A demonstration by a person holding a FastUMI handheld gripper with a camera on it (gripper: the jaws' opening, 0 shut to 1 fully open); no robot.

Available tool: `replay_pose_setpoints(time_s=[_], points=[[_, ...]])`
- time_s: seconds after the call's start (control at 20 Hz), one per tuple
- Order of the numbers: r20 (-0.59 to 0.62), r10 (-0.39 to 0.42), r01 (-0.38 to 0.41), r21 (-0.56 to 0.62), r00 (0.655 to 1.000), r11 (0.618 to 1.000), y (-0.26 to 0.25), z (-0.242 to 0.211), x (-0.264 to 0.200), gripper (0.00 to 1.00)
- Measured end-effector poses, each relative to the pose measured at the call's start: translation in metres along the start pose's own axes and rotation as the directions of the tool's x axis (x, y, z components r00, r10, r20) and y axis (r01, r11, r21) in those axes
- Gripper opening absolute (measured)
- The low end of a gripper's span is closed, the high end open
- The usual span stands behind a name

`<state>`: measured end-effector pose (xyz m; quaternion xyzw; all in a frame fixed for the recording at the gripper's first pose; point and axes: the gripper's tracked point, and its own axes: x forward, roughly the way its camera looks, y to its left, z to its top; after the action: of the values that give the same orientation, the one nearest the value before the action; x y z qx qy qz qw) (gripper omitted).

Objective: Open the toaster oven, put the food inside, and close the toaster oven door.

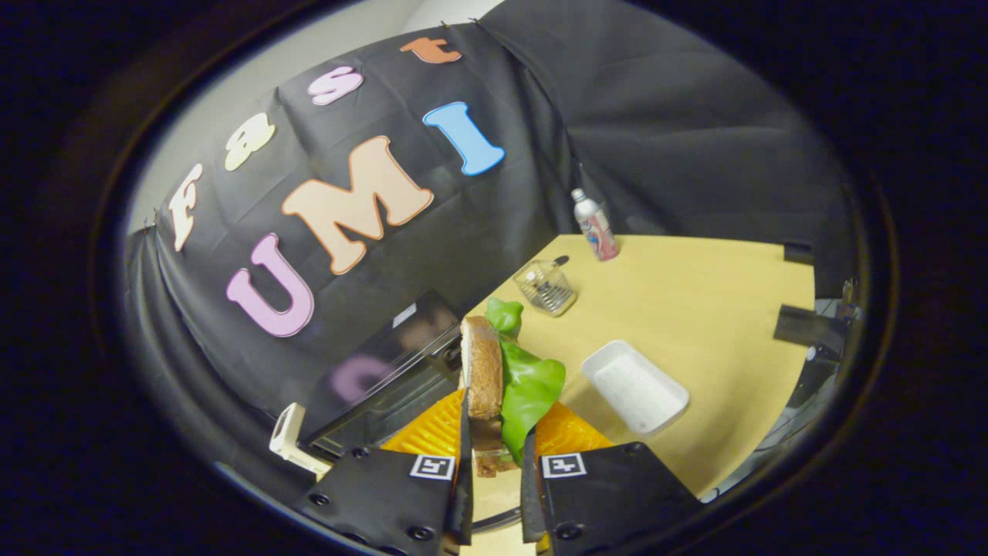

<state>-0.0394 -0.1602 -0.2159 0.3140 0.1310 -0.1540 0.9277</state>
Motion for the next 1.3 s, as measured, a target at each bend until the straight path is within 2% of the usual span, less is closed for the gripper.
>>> replay_pose_setpoints(time_s=[0.25,0.6,0.7,0.95,1.2,1.3], points=[[-0.09,0.047,-0.039,0.09,0.995,0.995,0.032,-0.051,0.009,0.26],[-0.17,0.111,-0.077,0.197,0.979,0.977,0.068,-0.104,0.053,0.27],[-0.169,0.151,-0.108,0.241,0.974,0.964,0.082,-0.107,0.064,0.26],[-0.157,0.191,-0.138,0.299,0.969,0.944,0.104,-0.117,0.099,0.27],[-0.14,0.19,-0.13,0.354,0.972,0.926,0.11,-0.119,0.127,0.26],[-0.148,0.173,-0.116,0.333,0.974,0.936,0.105,-0.123,0.133,0.27]])
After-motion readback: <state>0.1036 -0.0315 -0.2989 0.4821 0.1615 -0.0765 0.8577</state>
